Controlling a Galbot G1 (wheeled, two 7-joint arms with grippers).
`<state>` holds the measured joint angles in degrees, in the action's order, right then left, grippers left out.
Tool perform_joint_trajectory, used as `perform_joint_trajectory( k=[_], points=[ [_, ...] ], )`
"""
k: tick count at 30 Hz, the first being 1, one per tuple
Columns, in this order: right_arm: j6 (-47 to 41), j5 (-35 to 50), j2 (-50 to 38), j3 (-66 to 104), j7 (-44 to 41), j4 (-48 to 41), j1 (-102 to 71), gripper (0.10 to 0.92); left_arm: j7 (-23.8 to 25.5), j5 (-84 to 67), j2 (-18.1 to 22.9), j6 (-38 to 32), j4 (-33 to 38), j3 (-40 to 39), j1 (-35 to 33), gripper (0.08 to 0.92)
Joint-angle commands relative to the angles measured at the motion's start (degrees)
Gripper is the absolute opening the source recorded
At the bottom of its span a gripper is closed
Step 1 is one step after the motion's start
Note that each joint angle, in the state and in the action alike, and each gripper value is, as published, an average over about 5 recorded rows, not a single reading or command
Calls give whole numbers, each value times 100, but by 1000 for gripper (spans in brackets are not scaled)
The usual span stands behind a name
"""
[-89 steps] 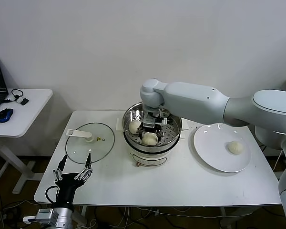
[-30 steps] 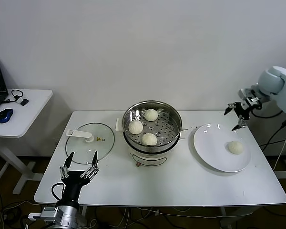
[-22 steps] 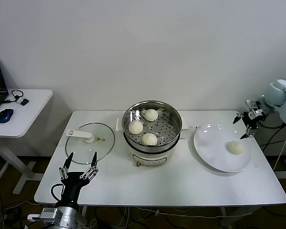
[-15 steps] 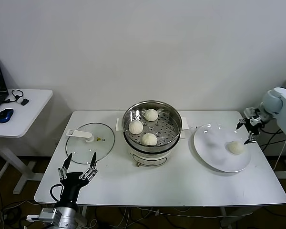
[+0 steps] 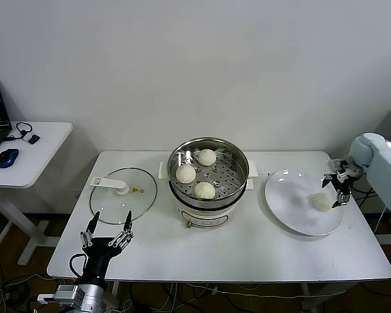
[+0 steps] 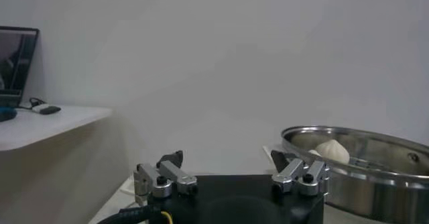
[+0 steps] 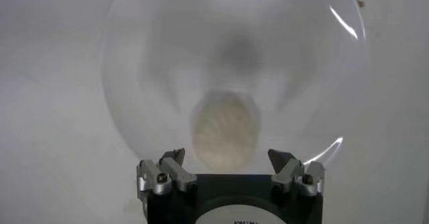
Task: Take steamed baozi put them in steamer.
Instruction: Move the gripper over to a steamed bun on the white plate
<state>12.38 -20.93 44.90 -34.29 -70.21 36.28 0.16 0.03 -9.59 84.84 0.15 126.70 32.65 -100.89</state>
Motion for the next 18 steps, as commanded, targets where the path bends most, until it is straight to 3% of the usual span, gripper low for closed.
perform_joint_trajectory(
  k=[1, 18],
  points=[
    [90, -396, 288, 361, 45, -403, -235, 823, -2, -31, 0, 15, -22, 10, 4, 823],
    [161, -686, 449, 506, 77, -585, -228, 823, 4, -37, 0, 2, -45, 10, -14, 823]
  ],
)
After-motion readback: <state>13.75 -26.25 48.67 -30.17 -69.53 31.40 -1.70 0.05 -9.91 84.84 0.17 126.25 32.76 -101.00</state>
